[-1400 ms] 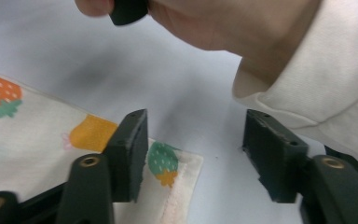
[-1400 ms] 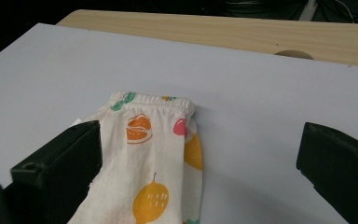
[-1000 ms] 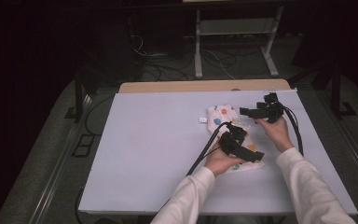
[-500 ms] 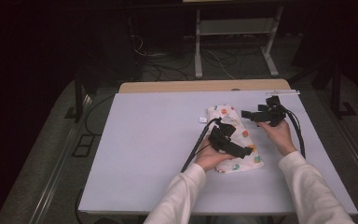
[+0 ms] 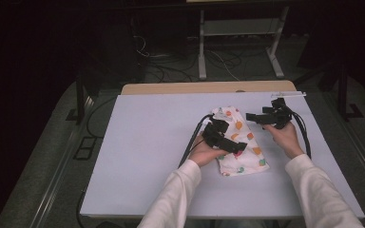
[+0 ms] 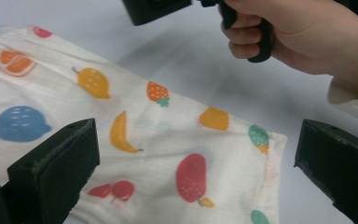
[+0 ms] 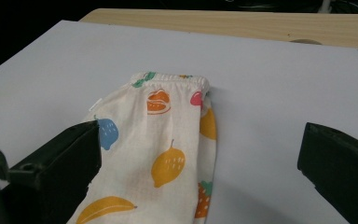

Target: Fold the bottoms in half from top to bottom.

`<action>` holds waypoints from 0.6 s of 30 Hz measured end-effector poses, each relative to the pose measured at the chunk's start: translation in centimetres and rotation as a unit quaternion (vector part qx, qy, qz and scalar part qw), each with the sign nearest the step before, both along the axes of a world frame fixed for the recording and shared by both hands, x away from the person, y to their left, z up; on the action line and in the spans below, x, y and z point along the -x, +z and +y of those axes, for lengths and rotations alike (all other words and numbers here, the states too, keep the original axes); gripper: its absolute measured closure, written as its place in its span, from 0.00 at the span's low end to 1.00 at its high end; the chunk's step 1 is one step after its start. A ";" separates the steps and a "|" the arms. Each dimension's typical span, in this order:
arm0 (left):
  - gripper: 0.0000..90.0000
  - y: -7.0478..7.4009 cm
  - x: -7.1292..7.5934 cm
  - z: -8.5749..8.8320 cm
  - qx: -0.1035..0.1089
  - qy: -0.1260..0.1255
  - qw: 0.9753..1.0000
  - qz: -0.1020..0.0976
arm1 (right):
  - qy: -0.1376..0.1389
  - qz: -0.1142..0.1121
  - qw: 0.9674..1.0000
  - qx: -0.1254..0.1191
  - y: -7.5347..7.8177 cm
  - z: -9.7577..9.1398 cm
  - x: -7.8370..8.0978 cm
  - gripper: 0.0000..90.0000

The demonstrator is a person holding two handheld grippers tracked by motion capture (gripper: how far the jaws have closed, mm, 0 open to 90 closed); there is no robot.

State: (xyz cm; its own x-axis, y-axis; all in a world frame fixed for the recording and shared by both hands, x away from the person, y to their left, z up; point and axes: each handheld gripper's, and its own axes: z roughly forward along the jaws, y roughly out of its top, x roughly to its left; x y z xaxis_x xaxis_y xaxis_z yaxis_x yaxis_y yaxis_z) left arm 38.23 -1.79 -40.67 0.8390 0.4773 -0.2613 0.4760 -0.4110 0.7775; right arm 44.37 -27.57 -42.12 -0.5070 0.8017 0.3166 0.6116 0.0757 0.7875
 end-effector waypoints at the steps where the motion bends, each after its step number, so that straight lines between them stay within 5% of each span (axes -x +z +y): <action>1: 0.00 0.0 -0.1 0.2 0.000 0.001 1.000 -0.001 | 0.000 0.000 1.000 0.000 0.0 0.0 0.0 0.00; 18: 0.00 1.7 -2.5 3.3 -0.006 0.034 0.999 -0.009 | 0.023 0.009 1.000 0.004 0.9 0.4 -0.9 0.00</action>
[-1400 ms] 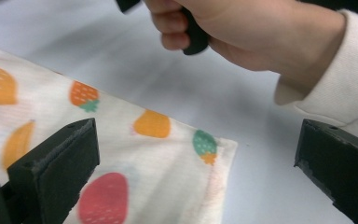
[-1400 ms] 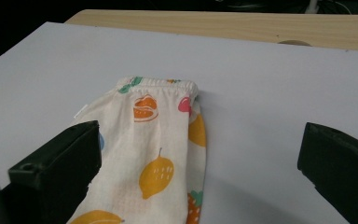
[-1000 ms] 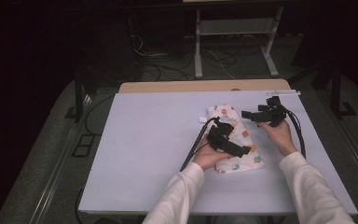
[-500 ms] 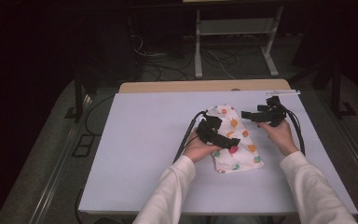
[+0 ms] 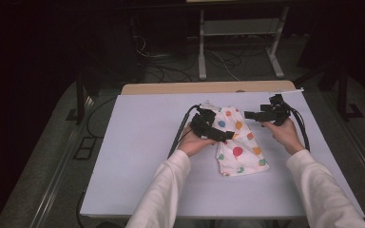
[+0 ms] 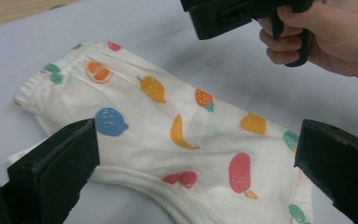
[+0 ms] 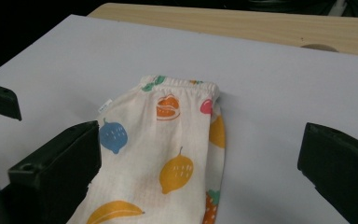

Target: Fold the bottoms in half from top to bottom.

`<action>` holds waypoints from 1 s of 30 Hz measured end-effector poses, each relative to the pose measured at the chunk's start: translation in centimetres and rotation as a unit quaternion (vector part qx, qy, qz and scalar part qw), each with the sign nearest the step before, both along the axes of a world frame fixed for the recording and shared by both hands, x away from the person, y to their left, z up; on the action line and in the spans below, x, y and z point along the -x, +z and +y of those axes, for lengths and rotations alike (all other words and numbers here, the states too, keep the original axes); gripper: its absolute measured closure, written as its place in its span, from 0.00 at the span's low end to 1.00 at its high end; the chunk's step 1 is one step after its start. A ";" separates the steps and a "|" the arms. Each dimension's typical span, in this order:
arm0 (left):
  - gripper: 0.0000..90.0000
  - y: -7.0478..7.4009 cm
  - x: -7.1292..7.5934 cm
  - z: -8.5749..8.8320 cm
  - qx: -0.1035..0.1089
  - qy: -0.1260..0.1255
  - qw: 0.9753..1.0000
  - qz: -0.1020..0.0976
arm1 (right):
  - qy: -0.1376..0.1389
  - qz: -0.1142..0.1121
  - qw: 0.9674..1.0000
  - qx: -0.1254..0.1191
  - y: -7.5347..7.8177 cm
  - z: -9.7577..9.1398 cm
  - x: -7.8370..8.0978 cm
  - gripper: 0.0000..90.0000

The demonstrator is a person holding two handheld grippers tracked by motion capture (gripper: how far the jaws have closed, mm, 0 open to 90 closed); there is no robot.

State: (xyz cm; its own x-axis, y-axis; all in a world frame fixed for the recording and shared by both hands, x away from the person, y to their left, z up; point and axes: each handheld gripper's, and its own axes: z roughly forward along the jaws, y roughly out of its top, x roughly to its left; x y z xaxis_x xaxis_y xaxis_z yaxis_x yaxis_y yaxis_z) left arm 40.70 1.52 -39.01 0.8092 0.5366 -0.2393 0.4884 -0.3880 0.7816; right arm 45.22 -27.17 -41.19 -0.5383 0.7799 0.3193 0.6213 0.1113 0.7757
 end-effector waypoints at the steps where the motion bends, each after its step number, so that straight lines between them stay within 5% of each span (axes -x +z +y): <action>1: 0.00 0.1 -0.2 0.2 0.003 0.003 1.000 0.000 | 0.001 0.000 1.000 0.001 0.1 0.0 -0.1 0.00; 30: 0.00 1.2 -4.7 2.9 -0.009 0.023 0.999 0.024 | 0.033 0.043 0.999 -0.002 0.8 0.6 -2.9 0.00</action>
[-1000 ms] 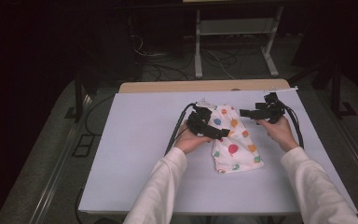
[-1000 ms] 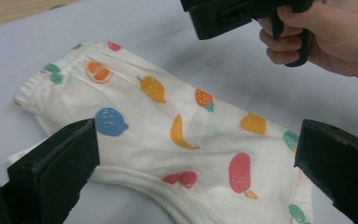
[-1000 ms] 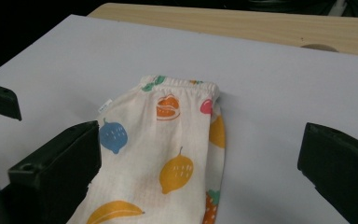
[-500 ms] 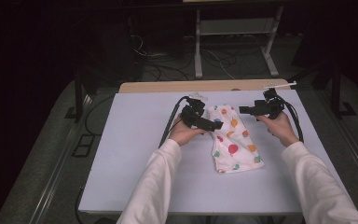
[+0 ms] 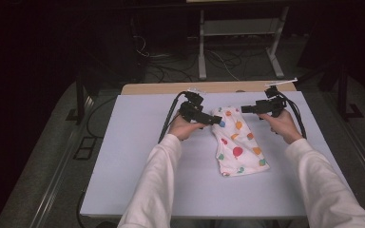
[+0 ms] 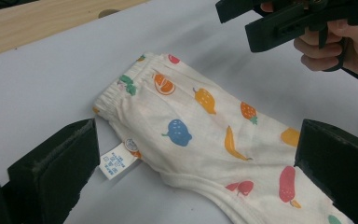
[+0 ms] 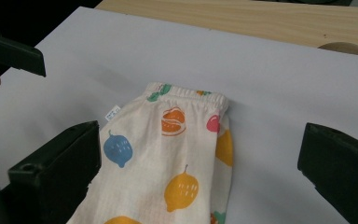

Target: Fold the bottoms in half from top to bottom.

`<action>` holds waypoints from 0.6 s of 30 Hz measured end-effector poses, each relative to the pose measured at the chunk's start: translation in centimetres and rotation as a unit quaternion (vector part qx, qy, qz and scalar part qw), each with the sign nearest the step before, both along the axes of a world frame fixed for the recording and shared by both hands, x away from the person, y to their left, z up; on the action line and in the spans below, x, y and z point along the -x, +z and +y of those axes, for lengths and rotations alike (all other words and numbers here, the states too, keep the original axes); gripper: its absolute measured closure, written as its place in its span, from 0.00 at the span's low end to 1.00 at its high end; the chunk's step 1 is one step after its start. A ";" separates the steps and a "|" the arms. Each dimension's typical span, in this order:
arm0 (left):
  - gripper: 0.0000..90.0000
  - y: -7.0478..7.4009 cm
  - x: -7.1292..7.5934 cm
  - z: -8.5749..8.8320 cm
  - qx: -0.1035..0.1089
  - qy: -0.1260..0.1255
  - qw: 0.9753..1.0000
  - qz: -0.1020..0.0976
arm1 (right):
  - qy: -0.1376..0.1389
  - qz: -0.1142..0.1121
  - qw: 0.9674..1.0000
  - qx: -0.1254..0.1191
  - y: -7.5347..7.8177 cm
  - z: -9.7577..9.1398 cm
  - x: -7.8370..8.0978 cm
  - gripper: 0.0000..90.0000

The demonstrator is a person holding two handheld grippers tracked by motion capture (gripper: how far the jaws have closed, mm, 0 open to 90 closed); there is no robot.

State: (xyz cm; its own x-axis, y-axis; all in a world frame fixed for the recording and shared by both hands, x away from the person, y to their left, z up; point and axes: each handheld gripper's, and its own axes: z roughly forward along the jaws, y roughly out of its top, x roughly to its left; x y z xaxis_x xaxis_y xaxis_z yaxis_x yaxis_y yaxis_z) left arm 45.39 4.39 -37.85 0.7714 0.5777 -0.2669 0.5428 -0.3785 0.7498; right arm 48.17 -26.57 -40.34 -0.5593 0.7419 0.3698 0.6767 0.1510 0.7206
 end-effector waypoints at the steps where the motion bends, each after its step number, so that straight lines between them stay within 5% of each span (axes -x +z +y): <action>1: 0.00 0.0 -0.2 0.1 0.000 0.002 1.000 0.001 | 0.002 0.000 1.000 0.000 -0.1 0.1 -0.1 0.00; 11: 0.00 -1.4 -2.1 1.2 0.000 0.030 0.999 0.020 | 0.008 0.020 1.000 0.007 -1.1 1.0 -1.0 0.00; 18: 0.01 -2.3 -3.3 1.7 0.026 0.056 0.998 0.032 | 0.006 0.026 1.000 0.012 -1.4 1.4 -1.7 0.00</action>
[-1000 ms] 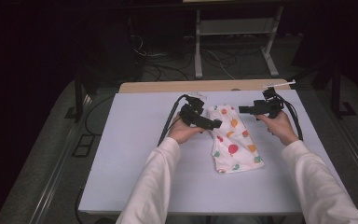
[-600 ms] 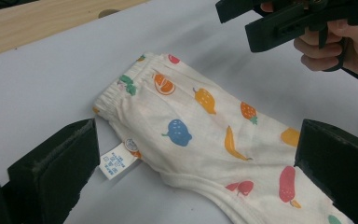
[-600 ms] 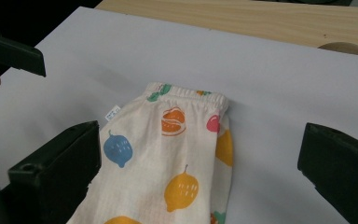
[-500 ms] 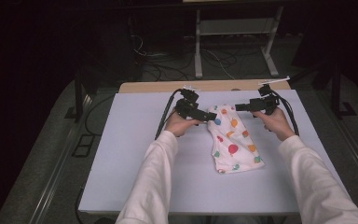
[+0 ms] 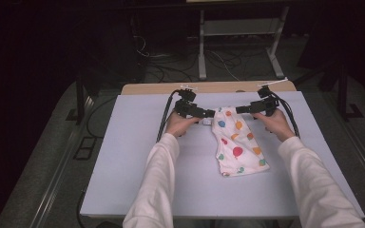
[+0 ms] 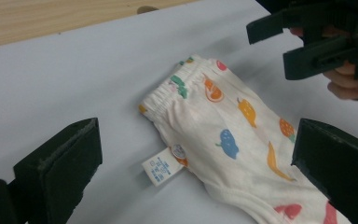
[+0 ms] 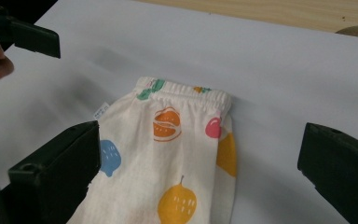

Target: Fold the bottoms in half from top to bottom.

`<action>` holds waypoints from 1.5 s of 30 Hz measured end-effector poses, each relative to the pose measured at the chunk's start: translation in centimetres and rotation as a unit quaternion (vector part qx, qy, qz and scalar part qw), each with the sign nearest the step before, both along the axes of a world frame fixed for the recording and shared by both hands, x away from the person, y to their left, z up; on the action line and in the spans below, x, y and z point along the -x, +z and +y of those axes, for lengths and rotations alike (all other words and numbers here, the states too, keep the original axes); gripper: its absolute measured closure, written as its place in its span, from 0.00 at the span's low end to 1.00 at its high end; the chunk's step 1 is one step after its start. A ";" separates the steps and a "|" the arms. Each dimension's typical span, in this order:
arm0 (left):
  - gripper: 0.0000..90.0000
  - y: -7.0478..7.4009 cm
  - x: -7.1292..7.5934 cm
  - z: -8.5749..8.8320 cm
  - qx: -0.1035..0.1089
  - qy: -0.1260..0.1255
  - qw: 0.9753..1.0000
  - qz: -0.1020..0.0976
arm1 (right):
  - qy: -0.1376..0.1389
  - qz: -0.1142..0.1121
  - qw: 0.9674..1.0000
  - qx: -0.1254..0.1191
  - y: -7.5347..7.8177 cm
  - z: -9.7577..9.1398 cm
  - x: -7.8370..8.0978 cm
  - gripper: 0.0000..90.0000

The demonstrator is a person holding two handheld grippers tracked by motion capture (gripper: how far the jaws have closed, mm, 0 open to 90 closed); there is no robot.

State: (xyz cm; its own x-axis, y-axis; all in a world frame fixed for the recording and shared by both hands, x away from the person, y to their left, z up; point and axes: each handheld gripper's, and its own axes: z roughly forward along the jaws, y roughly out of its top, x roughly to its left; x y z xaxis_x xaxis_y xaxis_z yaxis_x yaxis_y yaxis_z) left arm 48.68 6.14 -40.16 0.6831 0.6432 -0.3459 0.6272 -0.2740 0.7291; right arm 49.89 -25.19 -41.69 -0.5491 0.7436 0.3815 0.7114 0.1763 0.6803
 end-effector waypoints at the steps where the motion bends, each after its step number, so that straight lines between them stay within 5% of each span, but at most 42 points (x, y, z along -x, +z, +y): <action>1: 0.01 -0.2 -0.2 0.1 0.003 0.006 1.000 0.002 | -0.001 0.001 1.000 -0.004 -0.1 0.0 0.0 0.00; 6: 0.04 -1.1 -0.8 0.4 0.014 0.028 0.999 0.013 | -0.004 0.001 1.000 0.007 -0.4 0.4 -0.2 0.00; 9: 0.05 -1.6 -1.1 0.5 -0.005 0.036 0.999 0.010 | -0.009 0.004 1.000 0.009 -0.4 0.5 -0.4 0.00; 11: 0.06 -1.8 -1.3 0.6 0.001 0.043 0.999 0.016 | -0.017 0.007 1.000 0.001 -0.5 0.5 -0.5 0.00; 21: 0.17 -3.4 -1.6 -0.3 0.020 0.022 0.999 0.043 | -0.031 0.030 0.999 0.001 -1.6 0.2 -1.4 0.05; 26: 0.27 -4.3 -1.7 -0.9 0.026 0.013 0.998 0.057 | -0.029 0.018 0.999 0.012 -1.7 0.2 -1.3 0.17; 45: 0.56 -5.2 -1.9 -1.6 0.023 0.023 0.998 0.060 | -0.015 0.042 0.999 0.007 -2.9 0.5 -1.7 0.49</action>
State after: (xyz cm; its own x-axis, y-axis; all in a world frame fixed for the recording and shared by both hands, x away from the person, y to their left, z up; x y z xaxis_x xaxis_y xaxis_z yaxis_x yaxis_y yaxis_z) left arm 50.55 4.57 -45.37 0.6054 0.6547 -0.4525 0.7214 -0.2113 0.6595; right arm 51.56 -24.64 -44.62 -0.4926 0.7654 0.4142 0.7707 0.1625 0.6162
